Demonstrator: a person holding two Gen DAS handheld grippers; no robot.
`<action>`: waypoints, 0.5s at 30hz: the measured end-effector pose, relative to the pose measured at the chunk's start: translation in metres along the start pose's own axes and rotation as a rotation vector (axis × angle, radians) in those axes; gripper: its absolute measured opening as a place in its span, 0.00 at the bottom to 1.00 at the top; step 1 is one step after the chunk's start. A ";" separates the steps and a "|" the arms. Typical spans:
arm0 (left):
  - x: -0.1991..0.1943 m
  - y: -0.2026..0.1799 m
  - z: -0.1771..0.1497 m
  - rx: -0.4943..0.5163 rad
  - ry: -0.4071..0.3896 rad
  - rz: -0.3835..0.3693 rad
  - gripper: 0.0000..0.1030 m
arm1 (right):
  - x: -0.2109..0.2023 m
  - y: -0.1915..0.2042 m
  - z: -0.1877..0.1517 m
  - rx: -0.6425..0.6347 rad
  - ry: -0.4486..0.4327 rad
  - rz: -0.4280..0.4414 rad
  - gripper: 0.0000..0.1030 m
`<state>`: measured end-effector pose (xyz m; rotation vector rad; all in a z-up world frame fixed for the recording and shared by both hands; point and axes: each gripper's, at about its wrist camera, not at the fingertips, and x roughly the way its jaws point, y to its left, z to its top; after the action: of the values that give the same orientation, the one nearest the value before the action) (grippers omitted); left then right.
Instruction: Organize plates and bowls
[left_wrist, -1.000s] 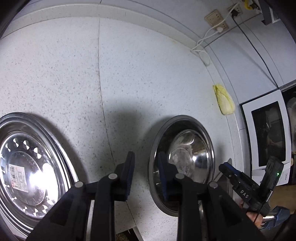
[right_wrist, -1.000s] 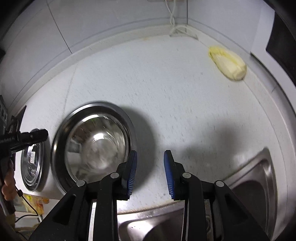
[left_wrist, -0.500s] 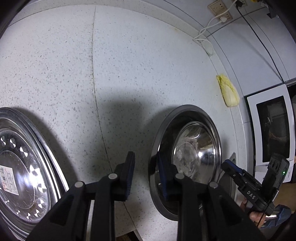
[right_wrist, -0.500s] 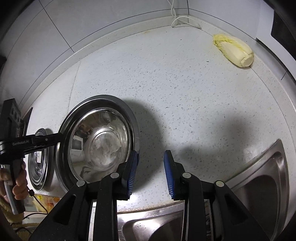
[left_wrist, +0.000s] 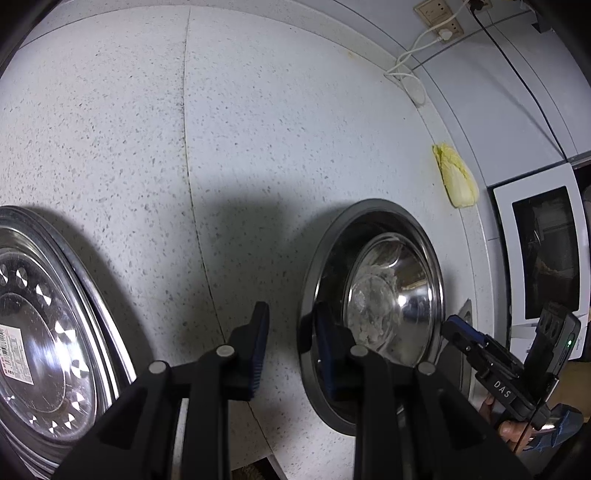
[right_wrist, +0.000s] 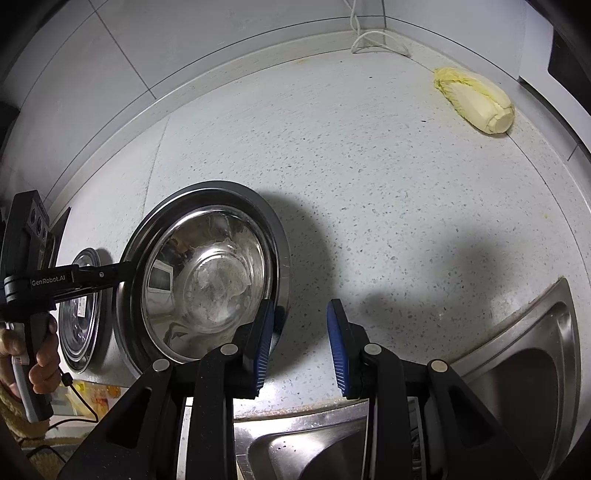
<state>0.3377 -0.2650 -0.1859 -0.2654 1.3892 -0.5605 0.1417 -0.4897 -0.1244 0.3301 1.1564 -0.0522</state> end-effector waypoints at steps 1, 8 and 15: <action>0.001 -0.001 -0.001 0.003 0.000 0.001 0.24 | 0.001 0.000 0.001 -0.003 0.001 0.000 0.26; 0.009 -0.002 -0.008 -0.004 0.018 0.003 0.24 | 0.007 0.006 0.002 -0.026 0.021 -0.003 0.26; 0.018 -0.001 -0.009 -0.008 0.042 -0.024 0.24 | 0.016 0.005 0.008 -0.024 0.037 0.001 0.26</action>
<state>0.3304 -0.2736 -0.2029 -0.2781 1.4305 -0.5830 0.1562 -0.4853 -0.1345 0.3111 1.1930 -0.0312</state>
